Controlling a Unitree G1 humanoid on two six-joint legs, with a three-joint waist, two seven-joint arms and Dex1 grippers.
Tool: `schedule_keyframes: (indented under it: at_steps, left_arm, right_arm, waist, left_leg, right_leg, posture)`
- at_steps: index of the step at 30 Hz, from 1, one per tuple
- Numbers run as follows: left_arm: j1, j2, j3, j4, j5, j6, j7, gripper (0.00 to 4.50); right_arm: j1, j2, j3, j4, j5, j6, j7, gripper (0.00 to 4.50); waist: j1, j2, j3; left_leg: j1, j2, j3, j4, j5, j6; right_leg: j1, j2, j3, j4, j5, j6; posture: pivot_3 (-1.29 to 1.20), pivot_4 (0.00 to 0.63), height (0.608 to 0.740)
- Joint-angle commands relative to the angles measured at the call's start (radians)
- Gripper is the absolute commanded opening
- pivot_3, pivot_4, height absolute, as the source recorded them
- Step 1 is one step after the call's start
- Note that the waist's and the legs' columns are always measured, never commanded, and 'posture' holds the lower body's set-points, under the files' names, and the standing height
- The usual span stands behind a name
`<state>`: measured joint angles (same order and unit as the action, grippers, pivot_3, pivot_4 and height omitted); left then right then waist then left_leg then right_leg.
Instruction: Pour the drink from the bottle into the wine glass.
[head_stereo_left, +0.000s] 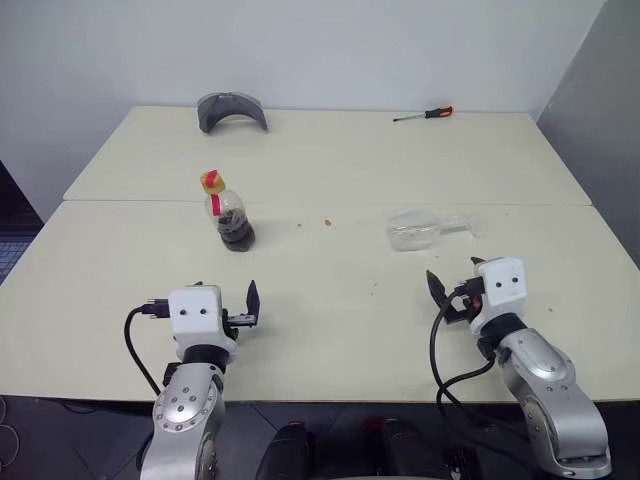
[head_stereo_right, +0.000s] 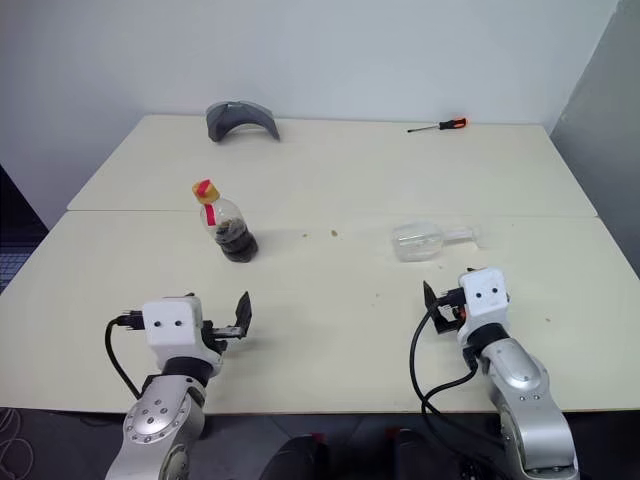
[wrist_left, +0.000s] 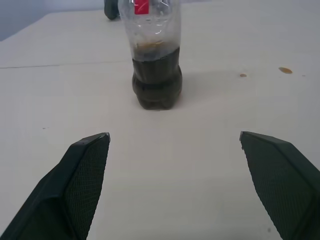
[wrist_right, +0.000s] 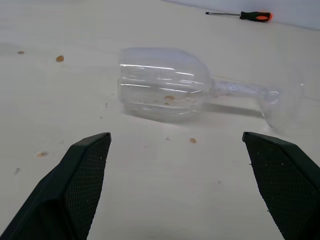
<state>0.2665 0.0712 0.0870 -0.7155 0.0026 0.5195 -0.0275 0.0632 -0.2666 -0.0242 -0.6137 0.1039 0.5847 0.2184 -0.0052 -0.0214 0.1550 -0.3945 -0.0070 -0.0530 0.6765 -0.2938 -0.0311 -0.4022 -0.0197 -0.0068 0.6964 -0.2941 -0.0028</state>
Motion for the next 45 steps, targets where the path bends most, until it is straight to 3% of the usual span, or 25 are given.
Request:
schedule_keyframes:
  at_steps: [1,8,12,17,24,33,45]
  left_arm:
    - [0.029,-0.009,-0.008,-0.078,0.024,-0.003,0.028,4.47]
    - [-0.018,-0.009,0.044,-0.028,0.020,-0.004,0.054,4.47]
    - [-0.192,0.048,0.137,0.119,0.011,-0.022,0.064,4.47]
    - [-0.314,0.098,0.164,0.260,-0.034,-0.047,0.011,4.47]
    - [-0.408,0.114,0.151,0.406,-0.098,-0.085,-0.059,4.47]
    - [-0.509,0.139,0.140,0.527,-0.101,-0.145,-0.078,4.47]
    - [-0.722,0.179,0.132,0.886,-0.119,-0.311,-0.137,4.47]
  right_arm:
    - [-0.023,-0.031,-0.011,-0.023,0.030,0.002,0.043,4.50]
    - [-0.056,-0.078,-0.046,0.005,0.169,-0.024,0.192,4.50]
    - [-0.189,-0.165,-0.027,0.056,0.435,-0.037,0.554,4.50]
    - [-0.331,-0.181,0.028,0.155,0.504,-0.067,0.697,4.50]
    - [-0.446,-0.100,0.114,0.254,0.446,-0.112,0.665,4.50]
    - [-0.475,-0.068,0.119,0.264,0.456,-0.099,0.618,4.50]
    - [-0.493,-0.033,0.106,0.256,0.442,-0.114,0.553,4.50]
  waist:
    - [0.000,0.000,0.000]
    - [0.000,0.000,0.000]
    - [0.000,0.001,0.002]
    - [0.000,0.000,0.003]
    - [0.003,0.000,0.003]
    - [0.003,0.000,0.003]
    - [0.003,0.000,0.003]
  left_leg:
    - [0.000,0.000,0.000,0.000,0.000,0.000]
    - [0.000,0.000,-0.001,0.000,0.000,0.000]
    - [0.002,0.000,-0.001,0.001,0.000,0.000]
    - [0.017,0.000,-0.004,-0.006,-0.001,0.002]
    - [0.015,0.000,-0.004,-0.006,-0.001,0.002]
    - [0.014,0.000,-0.004,-0.006,-0.001,0.002]
    - [0.014,0.000,-0.004,-0.006,-0.001,0.001]
  right_leg:
    - [0.000,0.000,0.000,0.000,0.000,0.000]
    - [0.001,0.000,-0.001,0.000,0.000,0.000]
    - [0.003,0.001,-0.002,0.000,0.000,0.000]
    - [0.019,0.002,-0.004,-0.010,0.000,-0.001]
    - [0.018,0.000,-0.004,-0.013,0.001,0.000]
    - [0.018,-0.001,-0.004,-0.013,0.001,0.001]
    - [0.017,-0.001,-0.004,-0.014,0.002,0.001]
  posture:
    - [0.00,0.150,0.740]
    - [0.00,0.150,0.740]
    - [0.00,0.150,0.740]
    - [0.00,0.150,0.740]
    - [0.00,0.150,0.740]
    - [0.00,0.150,0.740]
    - [0.00,0.150,0.740]
